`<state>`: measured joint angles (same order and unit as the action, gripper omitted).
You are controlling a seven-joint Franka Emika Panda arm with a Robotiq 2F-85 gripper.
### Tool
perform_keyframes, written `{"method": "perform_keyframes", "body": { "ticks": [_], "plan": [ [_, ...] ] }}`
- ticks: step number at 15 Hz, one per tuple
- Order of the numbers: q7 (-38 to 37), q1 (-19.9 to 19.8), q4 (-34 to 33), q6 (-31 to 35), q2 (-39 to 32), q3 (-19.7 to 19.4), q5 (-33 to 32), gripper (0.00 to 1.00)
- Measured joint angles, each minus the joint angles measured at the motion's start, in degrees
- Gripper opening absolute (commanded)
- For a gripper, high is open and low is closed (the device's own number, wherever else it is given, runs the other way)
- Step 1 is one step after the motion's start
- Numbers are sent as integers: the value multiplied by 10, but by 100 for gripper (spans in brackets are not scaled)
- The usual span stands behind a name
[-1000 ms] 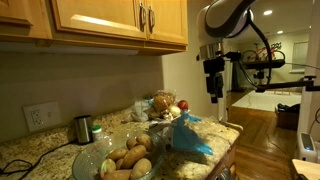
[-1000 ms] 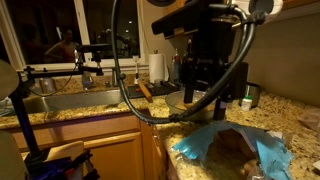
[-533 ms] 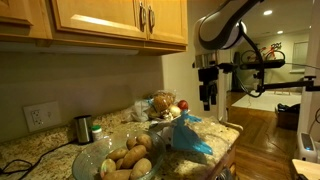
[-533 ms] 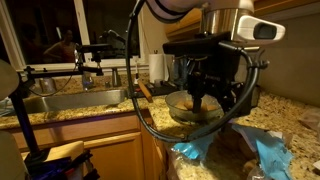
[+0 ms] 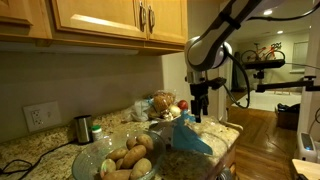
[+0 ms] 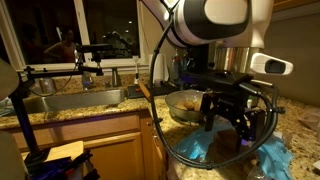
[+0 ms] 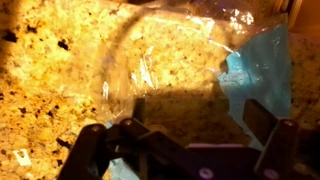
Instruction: Remove the potatoes from the plastic bag and place them in the glass bowl on the left
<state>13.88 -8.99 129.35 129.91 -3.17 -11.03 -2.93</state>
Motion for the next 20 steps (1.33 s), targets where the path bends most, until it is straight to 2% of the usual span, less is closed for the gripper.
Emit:
{"method": "perform_keyframes", "body": {
  "ticks": [6, 15, 20],
  "plan": [
    [11, -1, -51, 16, -69, 5, 0, 100],
    [11, -1, -52, 15, -76, 7, -1, 100],
    [11, -1, -54, 16, -104, 17, 0, 100]
  ]
}}
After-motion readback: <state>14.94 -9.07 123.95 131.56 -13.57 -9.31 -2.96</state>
